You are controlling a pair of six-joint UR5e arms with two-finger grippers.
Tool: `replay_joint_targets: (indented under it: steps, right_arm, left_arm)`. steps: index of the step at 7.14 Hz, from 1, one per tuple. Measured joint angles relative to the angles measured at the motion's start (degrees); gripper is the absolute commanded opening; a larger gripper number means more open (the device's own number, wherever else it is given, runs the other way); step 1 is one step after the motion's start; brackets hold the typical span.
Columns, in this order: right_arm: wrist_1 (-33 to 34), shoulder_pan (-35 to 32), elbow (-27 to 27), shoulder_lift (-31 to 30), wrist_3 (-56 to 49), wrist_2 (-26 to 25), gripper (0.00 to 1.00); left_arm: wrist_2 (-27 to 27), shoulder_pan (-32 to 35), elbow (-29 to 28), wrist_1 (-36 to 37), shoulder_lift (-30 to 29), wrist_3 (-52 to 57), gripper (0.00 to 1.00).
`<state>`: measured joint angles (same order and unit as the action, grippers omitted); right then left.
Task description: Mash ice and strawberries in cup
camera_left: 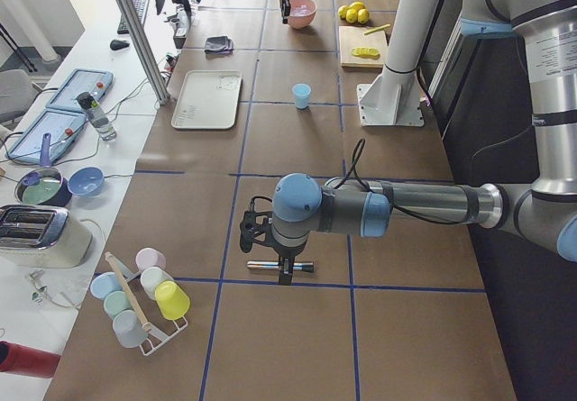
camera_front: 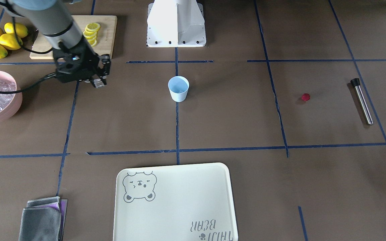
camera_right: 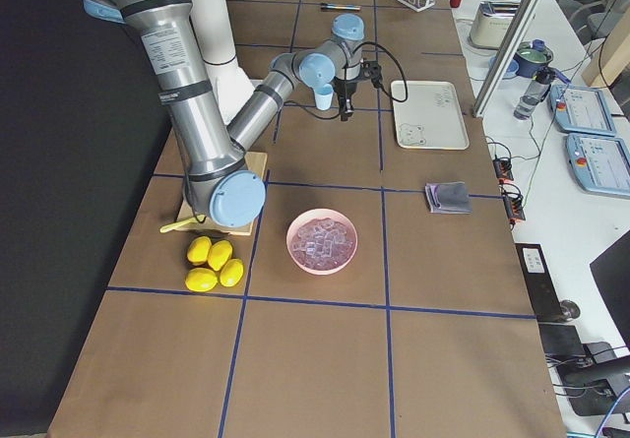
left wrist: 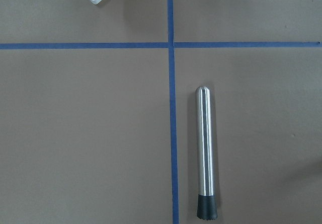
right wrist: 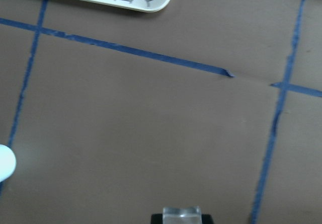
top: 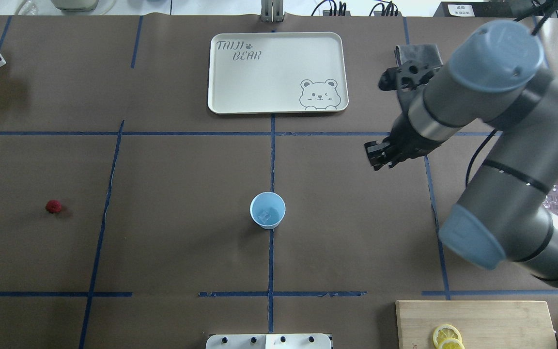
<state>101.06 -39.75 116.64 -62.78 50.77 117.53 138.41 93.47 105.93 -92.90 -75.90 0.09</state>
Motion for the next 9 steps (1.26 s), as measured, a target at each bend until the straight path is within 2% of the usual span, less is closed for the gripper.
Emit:
replay_joint_targets:
  steps: [2,4,6,8,9]
  right_arm:
    - [0.6,7.46,-3.57,6.05,7.14,-5.56,0.03]
    - [0.45,11.73,-8.82,11.96,11.3,-8.41,0.02]
    - [0.3,14.45,-12.88,15.84,13.03,-10.65,0.02]
    - [-1.27,15.09,-19.41,20.24,13.71,-11.63,0.04]
    - [-2.37,15.17,-20.84,20.82,13.89,-11.85,0.15]
  left_arm:
    - [-0.06,0.01,-0.23,0.0,0.02,0.06,1.0]
    - [-0.05,0.03,-0.97,-0.08,0.0,0.17,1.0]
    - [-0.05,-0.03,-1.51,-0.14,-0.03,0.25,1.0]
    - [-0.07,-0.04,-1.87,-0.15,-0.03,0.33,1.0]
    - [-0.07,-0.04,-1.97,-0.17,-0.06,0.34,1.0]
